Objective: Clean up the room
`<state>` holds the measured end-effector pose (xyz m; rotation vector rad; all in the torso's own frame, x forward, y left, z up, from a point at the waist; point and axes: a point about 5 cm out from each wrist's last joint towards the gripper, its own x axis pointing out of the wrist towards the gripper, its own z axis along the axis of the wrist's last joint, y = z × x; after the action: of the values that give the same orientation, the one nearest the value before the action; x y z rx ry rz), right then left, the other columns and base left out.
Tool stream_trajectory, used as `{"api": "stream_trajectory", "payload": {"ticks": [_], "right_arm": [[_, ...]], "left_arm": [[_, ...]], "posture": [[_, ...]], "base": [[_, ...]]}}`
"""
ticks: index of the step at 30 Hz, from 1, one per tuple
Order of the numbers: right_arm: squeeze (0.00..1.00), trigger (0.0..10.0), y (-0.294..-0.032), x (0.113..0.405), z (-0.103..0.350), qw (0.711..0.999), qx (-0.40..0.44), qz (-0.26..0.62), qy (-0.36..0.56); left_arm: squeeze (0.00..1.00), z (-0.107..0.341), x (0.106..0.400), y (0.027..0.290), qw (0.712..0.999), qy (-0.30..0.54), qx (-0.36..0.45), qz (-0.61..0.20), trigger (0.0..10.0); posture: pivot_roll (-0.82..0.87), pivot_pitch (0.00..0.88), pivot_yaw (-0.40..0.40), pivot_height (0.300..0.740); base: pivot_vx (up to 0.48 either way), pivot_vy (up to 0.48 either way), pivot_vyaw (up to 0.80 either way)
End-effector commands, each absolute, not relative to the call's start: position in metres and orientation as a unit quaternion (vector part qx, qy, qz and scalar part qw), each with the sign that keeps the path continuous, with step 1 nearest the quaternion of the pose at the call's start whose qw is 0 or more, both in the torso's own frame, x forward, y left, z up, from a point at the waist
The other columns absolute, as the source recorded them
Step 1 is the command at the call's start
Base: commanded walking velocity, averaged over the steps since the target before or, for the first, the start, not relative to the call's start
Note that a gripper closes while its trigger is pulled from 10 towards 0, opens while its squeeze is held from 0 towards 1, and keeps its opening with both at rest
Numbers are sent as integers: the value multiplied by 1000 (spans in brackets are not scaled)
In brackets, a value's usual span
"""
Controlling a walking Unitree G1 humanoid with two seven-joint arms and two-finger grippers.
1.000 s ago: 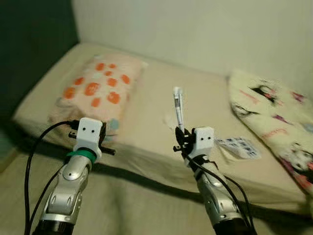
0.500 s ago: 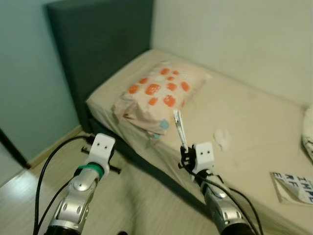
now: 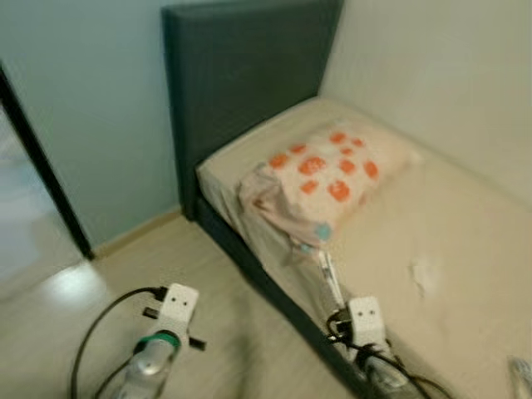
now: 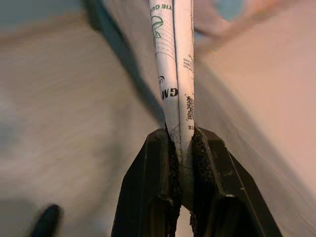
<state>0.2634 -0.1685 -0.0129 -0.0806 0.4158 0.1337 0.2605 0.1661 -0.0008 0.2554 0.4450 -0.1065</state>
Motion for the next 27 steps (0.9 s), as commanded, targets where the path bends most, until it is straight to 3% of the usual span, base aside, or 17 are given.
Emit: {"api": "stream_trajectory", "payload": {"ticks": [1, 27], "right_arm": [[0, 10000, -175, 252, -23, 971, -45, 61, 226], [0, 10000, -159, 277, 0, 984, -26, 72, 158]], "left_arm": [[0, -11, 252, 161, 963, 231, 123, -60, 10000], [0, 9, 273, 151, 978, 158, 121, -70, 10000]], "posture": [[46, 0, -66, 726], [53, 0, -58, 726]], "base": [[0, 0, 788], [0, 0, 787]]}}
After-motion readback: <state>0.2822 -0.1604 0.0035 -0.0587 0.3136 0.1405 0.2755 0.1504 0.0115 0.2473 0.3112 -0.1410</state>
